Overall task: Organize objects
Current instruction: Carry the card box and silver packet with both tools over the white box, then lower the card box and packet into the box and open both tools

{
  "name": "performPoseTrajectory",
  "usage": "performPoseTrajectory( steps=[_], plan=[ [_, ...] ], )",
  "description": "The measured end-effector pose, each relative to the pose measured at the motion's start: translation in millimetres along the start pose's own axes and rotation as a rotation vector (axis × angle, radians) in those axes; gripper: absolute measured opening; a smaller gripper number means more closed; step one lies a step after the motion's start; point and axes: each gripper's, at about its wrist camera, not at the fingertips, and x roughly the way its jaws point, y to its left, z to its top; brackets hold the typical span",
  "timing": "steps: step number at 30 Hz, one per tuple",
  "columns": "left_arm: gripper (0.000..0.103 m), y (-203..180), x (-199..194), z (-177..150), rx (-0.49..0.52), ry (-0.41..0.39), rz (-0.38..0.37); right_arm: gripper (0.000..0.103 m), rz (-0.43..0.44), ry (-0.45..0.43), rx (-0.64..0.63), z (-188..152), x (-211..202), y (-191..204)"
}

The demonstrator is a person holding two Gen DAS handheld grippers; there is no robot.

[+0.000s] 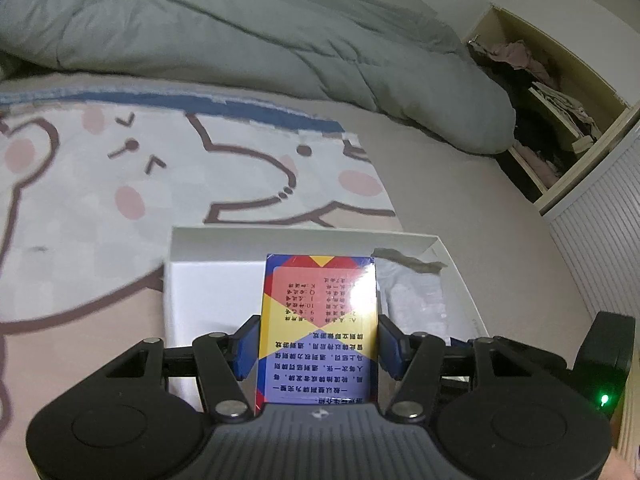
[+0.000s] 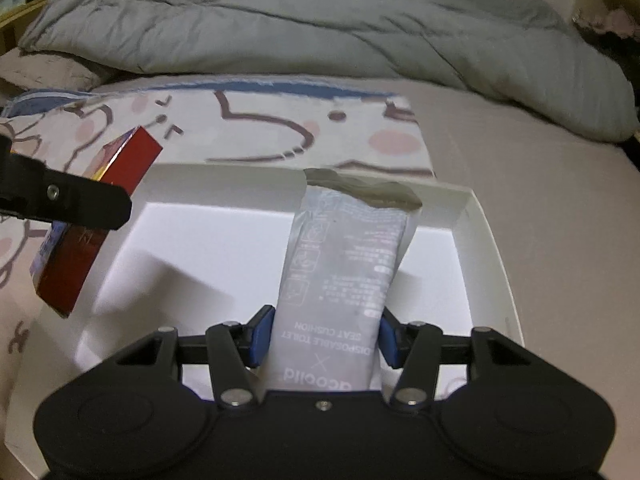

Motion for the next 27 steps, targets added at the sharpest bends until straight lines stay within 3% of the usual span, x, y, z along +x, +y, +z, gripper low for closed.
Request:
performPoseTrajectory(
  steps=[7,13,15,19,23,27],
  plan=[
    [0.06,-5,27,-8,-0.059,0.013,-0.028,0.061,-0.118,0.034,0.024,-11,8,-18],
    [0.06,-10,47,-18,-0.13,0.055,-0.043,0.065,-0.253,0.073,-0.046,-19,10,-24],
    [0.06,-12,51,-21,-0.129,0.065,-0.034,0.069,-0.223,0.069,-0.006,-18,4,-31],
    [0.06,-11,59,-27,-0.159,0.078,-0.018,0.074,-0.127,0.014,0.191,-13,-16,-53],
    [0.06,-12,67,-31,-0.173,0.076,0.01,0.074,-0.131,-0.017,0.33,-8,-28,-65],
    [0.06,-16,74,-38,-0.2,0.102,-0.002,0.074,-0.147,-0.029,0.364,-8,-31,-68]
  ],
)
